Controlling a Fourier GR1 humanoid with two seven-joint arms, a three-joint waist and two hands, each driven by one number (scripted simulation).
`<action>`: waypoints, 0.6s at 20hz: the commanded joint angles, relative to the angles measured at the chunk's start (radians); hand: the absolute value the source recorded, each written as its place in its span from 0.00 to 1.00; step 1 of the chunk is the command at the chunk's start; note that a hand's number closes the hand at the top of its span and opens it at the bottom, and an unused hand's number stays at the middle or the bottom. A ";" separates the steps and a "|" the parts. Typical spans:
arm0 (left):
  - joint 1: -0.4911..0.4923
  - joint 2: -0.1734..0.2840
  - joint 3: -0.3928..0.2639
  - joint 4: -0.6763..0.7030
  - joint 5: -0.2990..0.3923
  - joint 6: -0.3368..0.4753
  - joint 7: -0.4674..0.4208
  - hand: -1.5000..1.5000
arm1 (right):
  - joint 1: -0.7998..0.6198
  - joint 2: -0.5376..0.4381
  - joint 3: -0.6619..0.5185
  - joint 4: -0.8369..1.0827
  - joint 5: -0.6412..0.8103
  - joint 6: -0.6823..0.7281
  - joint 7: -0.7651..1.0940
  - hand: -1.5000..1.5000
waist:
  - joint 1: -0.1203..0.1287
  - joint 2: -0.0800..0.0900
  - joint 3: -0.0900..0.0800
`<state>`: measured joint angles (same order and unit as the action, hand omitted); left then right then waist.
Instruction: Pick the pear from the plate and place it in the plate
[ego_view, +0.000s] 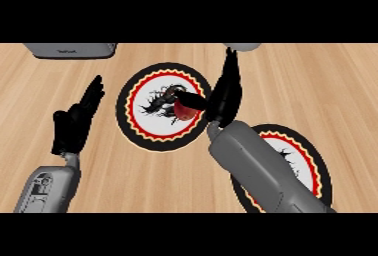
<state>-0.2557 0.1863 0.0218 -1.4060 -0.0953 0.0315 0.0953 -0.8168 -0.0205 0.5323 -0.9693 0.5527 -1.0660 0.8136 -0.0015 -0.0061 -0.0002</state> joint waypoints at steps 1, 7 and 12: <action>-0.008 0.021 0.035 0.026 0.014 -0.007 0.006 0.50 | 0.172 -0.059 0.007 -0.204 0.054 -0.057 0.045 0.00 | -0.039 -0.007 0.000; 0.030 -0.007 0.011 -0.077 0.000 0.012 0.041 0.50 | 0.486 -0.163 0.053 -0.525 0.116 0.025 0.032 0.00 | -0.015 0.000 0.000; 0.071 -0.015 0.007 -0.013 -0.012 -0.007 -0.074 0.50 | 0.673 -0.293 0.038 -0.750 0.060 0.052 -0.032 0.00 | -0.010 0.004 0.000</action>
<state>-0.2232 0.1861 0.0360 -1.4378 -0.0964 0.0239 0.0905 -0.2955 -0.2359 0.5596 -1.5585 0.6374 -1.0300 0.8197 -0.0151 -0.0049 -0.0001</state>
